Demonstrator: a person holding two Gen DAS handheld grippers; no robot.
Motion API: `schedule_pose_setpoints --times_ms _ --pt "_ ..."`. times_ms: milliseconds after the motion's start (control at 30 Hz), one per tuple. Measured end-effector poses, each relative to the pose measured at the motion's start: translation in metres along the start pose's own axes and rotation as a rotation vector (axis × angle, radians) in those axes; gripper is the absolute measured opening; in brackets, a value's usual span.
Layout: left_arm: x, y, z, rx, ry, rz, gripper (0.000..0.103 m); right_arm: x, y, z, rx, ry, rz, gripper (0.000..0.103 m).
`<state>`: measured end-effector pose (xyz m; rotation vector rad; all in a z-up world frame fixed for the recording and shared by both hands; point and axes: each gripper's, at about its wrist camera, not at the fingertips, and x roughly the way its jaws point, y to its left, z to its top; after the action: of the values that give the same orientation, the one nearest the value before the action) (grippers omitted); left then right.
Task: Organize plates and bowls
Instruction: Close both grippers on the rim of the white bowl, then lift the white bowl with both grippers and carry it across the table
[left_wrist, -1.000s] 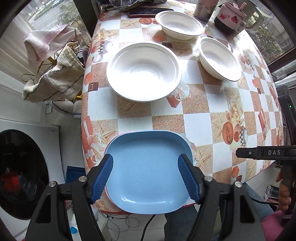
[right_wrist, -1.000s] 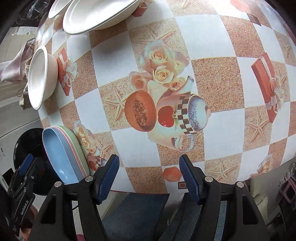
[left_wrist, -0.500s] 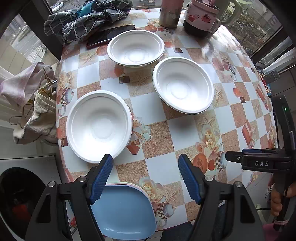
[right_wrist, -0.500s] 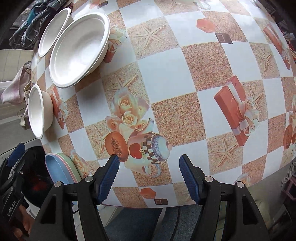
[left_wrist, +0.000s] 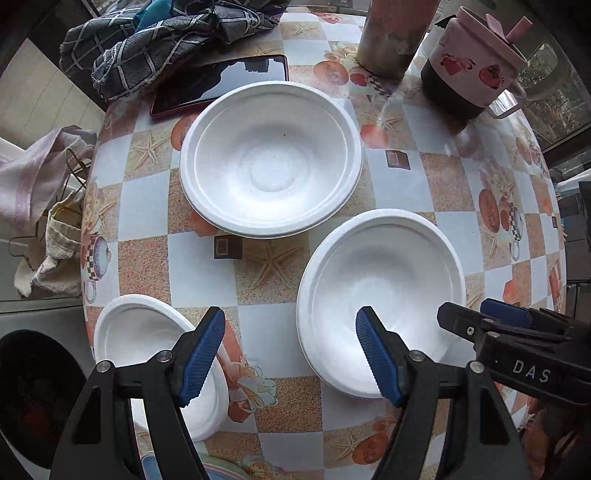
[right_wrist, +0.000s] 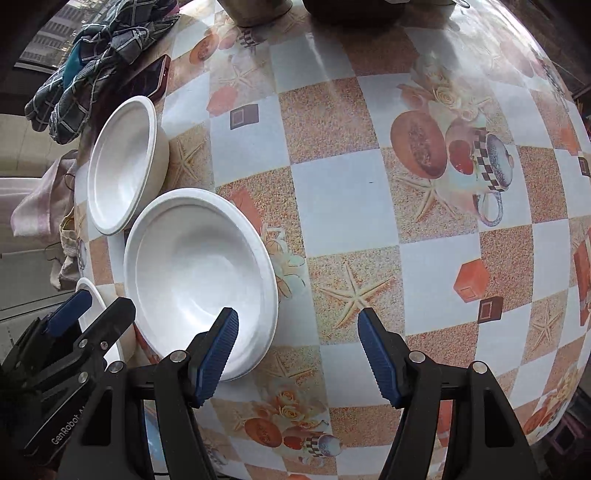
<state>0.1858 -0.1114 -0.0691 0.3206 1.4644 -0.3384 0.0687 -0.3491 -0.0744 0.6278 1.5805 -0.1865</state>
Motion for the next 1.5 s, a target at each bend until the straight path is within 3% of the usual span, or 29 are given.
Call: schedule_pose_setpoints --times_ms 300,367,433,500,567,900,1500 --pt "0.032 -0.008 0.015 0.005 0.062 0.032 0.077 0.03 0.009 0.022 -0.055 0.016 0.017 0.066" --pt "0.035 -0.011 0.017 0.004 0.066 0.027 0.072 0.033 0.015 0.026 -0.091 0.012 0.02 0.053" --pt "0.043 -0.014 0.019 0.008 0.092 0.021 0.05 0.034 0.02 0.027 -0.121 0.016 0.024 0.039" --pt "0.052 -0.017 0.018 0.012 0.134 -0.011 0.03 0.043 0.026 0.028 -0.126 0.038 0.053 0.018" --pt "0.052 -0.019 0.016 0.007 0.124 -0.019 0.029 0.046 0.026 0.024 -0.116 0.055 0.083 0.012" --pt "0.05 -0.061 -0.024 0.137 0.135 -0.015 0.029 0.038 -0.002 -0.006 -0.098 0.074 0.061 0.012" --pt "0.045 -0.168 -0.158 0.525 0.184 -0.029 0.036 0.037 -0.07 -0.137 0.05 0.099 -0.025 0.017"
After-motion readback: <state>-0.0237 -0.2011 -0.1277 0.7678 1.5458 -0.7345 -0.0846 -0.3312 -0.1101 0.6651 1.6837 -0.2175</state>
